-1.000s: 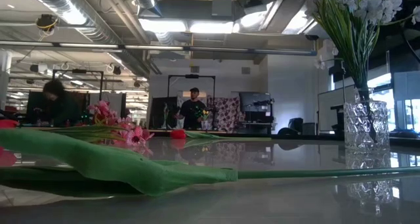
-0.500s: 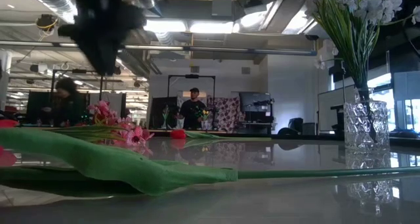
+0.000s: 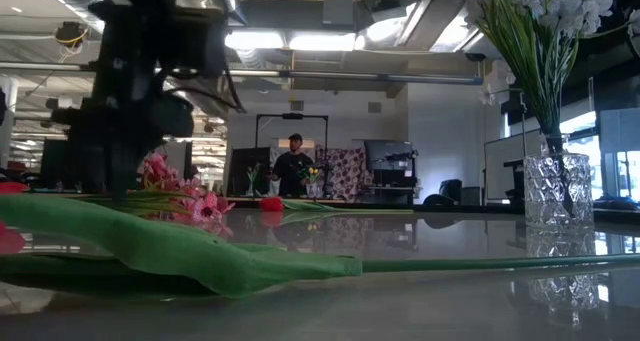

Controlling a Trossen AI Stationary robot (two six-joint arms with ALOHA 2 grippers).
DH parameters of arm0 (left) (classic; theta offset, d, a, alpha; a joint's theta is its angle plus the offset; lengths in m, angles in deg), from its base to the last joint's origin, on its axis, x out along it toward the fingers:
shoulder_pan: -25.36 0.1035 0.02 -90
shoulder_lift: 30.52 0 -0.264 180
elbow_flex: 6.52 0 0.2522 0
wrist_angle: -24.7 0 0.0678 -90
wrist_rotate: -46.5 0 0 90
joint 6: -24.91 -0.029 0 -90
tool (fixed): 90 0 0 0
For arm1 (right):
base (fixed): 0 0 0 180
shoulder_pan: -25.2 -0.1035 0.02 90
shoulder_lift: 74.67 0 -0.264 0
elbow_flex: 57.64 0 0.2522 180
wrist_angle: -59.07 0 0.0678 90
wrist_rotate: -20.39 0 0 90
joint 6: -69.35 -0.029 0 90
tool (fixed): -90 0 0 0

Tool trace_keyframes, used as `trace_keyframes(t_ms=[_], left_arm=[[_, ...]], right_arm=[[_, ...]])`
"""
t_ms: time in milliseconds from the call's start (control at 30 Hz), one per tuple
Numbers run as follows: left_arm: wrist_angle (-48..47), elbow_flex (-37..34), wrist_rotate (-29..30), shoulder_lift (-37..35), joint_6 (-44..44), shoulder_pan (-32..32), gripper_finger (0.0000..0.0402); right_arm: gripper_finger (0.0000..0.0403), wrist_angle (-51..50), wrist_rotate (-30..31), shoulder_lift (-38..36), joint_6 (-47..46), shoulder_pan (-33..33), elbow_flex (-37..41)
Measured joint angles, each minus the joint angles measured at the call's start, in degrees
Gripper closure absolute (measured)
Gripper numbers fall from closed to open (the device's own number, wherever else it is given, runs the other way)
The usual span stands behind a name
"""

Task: Sort flowers into vase by color
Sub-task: Put the pink flowers into the violet vase

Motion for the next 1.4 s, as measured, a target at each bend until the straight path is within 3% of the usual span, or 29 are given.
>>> trace_keyframes(t_ms=[200,333,433,533,600,667,867,1033,1200,1300,1400], left_arm=[[6.01,-5.24,1.40,-0.03,5.82,-0.10,0.0189],[9.33,-7.88,1.72,-0.36,8.44,-0.33,0.0202],[10.14,-7.83,3.71,-0.29,9.22,-1.08,0.0241],[8.55,-5.95,7.65,0.04,9.29,-1.43,0.0307],[4.43,-3.42,12.71,0.27,9.14,-1.58,0.0361],[1.30,0.69,15.92,-0.44,8.70,-1.88,0.0388],[-8.97,16.73,26.58,-3.87,4.57,-2.72,0.0394],[-11.62,30.58,39.56,-6.77,-0.93,-4.71,0.0397],[2.59,40.90,48.09,-7.46,-16.52,-7.70,0.0397],[19.52,43.12,47.17,-7.46,-29.65,-9.55,0.0397],[35.65,43.14,42.30,-7.39,-40.38,-11.04,0.0397]], right_arm=[[0.0162,-0.13,0.00,0.53,-1.54,0.00,0.00],[0.0162,-0.17,0.00,0.53,-0.88,0.00,0.00],[0.0162,-0.11,0.13,0.48,0.50,0.00,0.00],[0.0162,0.19,0.73,0.53,1.54,0.00,0.00],[0.0162,0.46,1.51,0.66,1.86,0.00,0.00],[0.0162,0.48,1.68,0.83,3.40,0.00,0.00],[0.0162,1.46,1.96,1.46,9.71,0.00,0.00],[0.0162,2.76,8.62,2.26,12.14,0.00,0.00],[0.0162,2.75,15.45,3.18,12.13,0.00,0.00],[0.0162,2.78,17.42,3.92,12.04,0.57,0.00],[0.0162,2.93,15.71,4.78,11.25,4.11,0.00]])
